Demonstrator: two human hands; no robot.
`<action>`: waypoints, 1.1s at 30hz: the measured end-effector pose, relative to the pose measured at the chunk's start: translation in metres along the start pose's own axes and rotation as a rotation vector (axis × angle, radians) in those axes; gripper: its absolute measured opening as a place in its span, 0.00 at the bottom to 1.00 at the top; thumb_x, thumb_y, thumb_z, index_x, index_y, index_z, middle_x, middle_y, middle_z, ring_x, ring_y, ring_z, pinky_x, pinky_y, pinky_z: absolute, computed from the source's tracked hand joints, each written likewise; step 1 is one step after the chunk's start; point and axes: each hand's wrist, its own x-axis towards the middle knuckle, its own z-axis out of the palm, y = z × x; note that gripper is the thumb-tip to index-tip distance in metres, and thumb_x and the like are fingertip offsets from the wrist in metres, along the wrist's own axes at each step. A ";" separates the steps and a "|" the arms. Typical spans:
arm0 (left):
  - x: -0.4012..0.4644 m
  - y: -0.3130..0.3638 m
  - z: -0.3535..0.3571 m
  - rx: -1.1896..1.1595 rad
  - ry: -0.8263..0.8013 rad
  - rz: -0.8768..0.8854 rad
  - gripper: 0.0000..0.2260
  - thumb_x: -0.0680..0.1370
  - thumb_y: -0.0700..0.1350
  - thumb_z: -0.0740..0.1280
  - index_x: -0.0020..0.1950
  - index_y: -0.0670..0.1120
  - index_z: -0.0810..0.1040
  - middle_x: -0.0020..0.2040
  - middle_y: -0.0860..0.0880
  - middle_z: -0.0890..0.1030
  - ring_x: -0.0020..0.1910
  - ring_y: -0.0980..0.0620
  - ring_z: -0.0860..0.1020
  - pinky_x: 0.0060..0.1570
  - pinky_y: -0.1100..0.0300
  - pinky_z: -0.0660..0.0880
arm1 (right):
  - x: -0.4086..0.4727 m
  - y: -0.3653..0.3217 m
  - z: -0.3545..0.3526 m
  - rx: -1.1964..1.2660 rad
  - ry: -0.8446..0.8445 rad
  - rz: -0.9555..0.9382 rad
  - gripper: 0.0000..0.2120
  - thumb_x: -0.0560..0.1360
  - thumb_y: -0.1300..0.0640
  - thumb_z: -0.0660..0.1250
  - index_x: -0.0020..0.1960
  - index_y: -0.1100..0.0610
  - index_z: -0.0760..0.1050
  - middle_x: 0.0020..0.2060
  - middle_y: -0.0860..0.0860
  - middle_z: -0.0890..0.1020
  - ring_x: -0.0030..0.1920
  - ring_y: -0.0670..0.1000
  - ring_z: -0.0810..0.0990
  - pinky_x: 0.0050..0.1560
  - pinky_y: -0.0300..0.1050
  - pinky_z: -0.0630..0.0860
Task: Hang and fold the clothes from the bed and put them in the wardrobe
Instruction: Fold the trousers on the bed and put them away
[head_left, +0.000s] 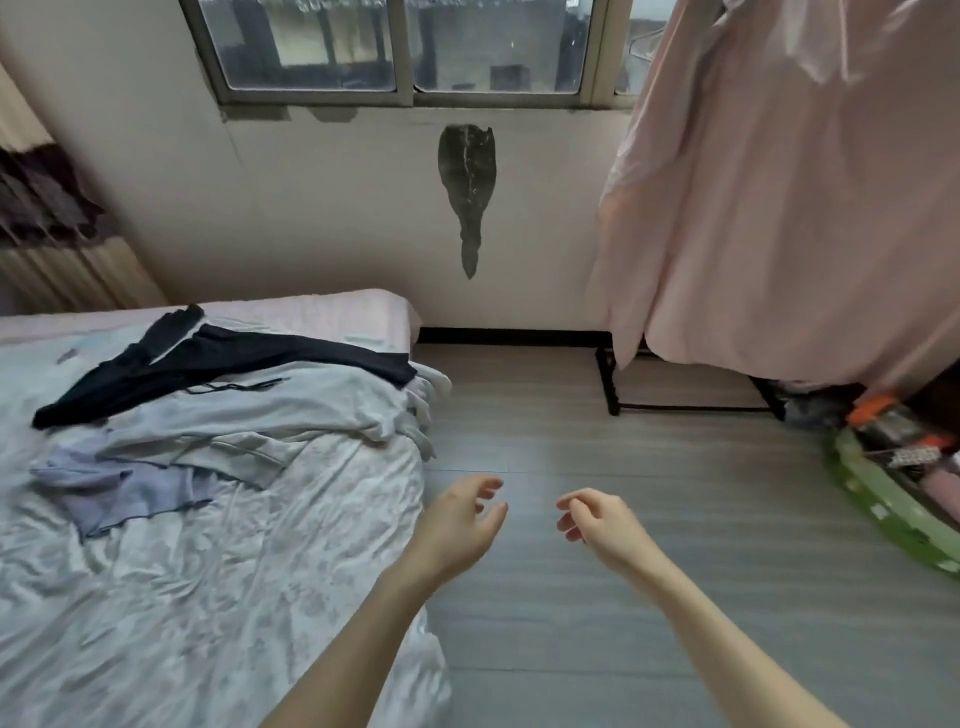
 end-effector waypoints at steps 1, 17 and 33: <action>0.003 0.002 0.002 0.016 -0.008 -0.010 0.15 0.79 0.46 0.63 0.66 0.46 0.73 0.59 0.50 0.76 0.55 0.55 0.76 0.56 0.64 0.71 | 0.002 0.004 -0.006 -0.002 -0.009 0.004 0.12 0.79 0.66 0.54 0.50 0.59 0.75 0.37 0.52 0.80 0.35 0.49 0.76 0.31 0.28 0.68; 0.089 -0.069 -0.088 -0.059 0.261 -0.142 0.12 0.79 0.45 0.64 0.61 0.47 0.76 0.54 0.51 0.79 0.49 0.55 0.77 0.49 0.65 0.70 | 0.132 -0.091 0.028 -0.120 -0.168 -0.164 0.13 0.78 0.62 0.54 0.52 0.55 0.77 0.41 0.49 0.82 0.40 0.48 0.79 0.37 0.33 0.71; 0.215 -0.298 -0.271 -0.369 0.592 -0.679 0.12 0.79 0.45 0.62 0.62 0.46 0.75 0.59 0.49 0.78 0.55 0.52 0.75 0.55 0.60 0.71 | 0.424 -0.272 0.255 -0.473 -0.614 -0.385 0.15 0.79 0.59 0.52 0.58 0.54 0.75 0.46 0.49 0.81 0.45 0.50 0.81 0.39 0.39 0.77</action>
